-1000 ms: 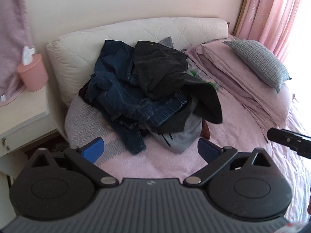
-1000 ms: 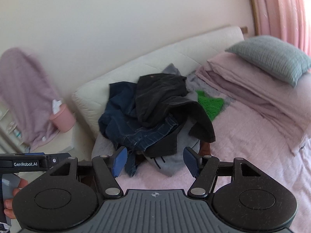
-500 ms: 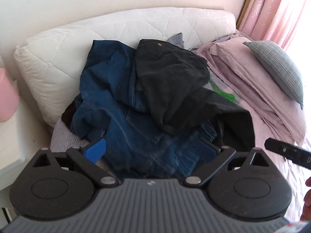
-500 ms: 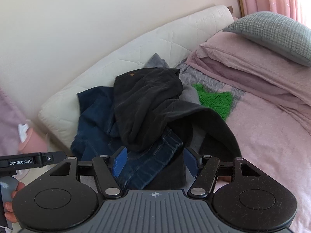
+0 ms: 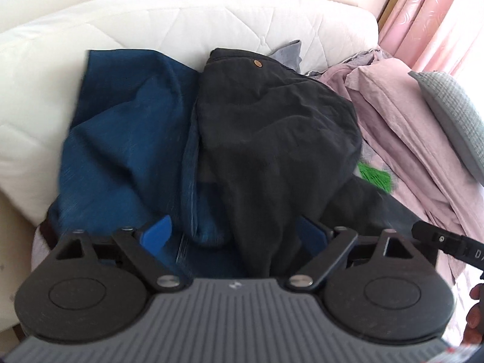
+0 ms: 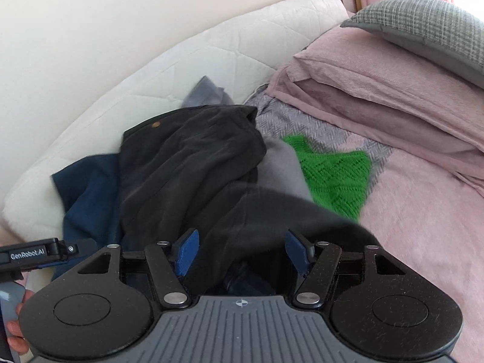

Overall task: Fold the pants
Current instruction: 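Grasp the black trousers with both grippers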

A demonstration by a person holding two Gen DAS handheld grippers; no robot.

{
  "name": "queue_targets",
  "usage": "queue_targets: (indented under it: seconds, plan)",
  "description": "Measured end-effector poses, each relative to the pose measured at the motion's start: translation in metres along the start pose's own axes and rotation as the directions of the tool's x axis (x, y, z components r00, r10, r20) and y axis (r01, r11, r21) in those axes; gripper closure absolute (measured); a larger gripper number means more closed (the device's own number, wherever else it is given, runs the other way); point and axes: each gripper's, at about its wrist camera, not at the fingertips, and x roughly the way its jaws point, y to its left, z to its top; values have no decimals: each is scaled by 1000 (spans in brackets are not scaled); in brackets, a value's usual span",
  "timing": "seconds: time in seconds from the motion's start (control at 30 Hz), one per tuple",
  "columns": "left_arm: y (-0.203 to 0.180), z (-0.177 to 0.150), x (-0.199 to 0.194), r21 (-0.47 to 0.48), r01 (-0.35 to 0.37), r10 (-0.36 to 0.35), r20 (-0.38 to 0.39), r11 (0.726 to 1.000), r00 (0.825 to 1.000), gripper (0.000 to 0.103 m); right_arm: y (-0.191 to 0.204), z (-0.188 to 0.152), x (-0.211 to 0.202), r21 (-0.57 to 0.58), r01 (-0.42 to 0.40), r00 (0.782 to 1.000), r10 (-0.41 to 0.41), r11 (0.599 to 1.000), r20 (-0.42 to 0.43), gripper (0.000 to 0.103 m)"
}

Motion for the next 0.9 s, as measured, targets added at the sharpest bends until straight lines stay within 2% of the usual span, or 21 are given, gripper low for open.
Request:
queue_targets:
  seconds: [0.17, 0.33, 0.53, 0.6, 0.7, 0.73, 0.77, 0.8, 0.83, 0.9]
  plan:
    - [6, 29, 51, -30, 23, -23, 3, 999, 1000, 19, -7, 17, 49, 15, -3, 1000, 3, 1000, -2, 42]
    - [17, 49, 92, -69, 27, -27, 5, 997, 1000, 19, -10, 34, 94, 66, -46, 999, 46, 997, 1, 42]
    - [31, 70, 110, -124, 54, -46, 63, 991, 997, 19, -14, 44, 139, 199, -143, 988, 150, 970, -22, 42]
    - [35, 77, 115, -152, 55, -47, 60, 987, 997, 22, -10, 46, 150, 213, -140, 988, 150, 967, -31, 42]
    - [35, 80, 126, -166, 74, -71, 28, 983, 997, 34, -9, 46, 162, 239, -145, 988, 155, 960, -24, 43]
    - [32, 79, 125, -152, 58, -54, 33, 987, 998, 40, -11, 46, 162, 255, -167, 985, 175, 952, -7, 63]
    - [29, 78, 124, -129, 45, -40, 42, 991, 998, 46, -12, 46, 161, 265, -203, 978, 207, 943, 12, 75]
    - [26, 76, 120, -112, 25, -19, 53, 993, 998, 62, -13, 46, 158, 273, -219, 975, 219, 937, 30, 85]
    - [26, 75, 116, -110, 10, -3, 64, 994, 998, 78, -13, 46, 153, 272, -220, 975, 215, 937, 50, 93]
    - [29, 73, 103, -127, 11, 0, 84, 992, 996, 95, -12, 43, 136, 241, -262, 964, 240, 934, 116, 97]
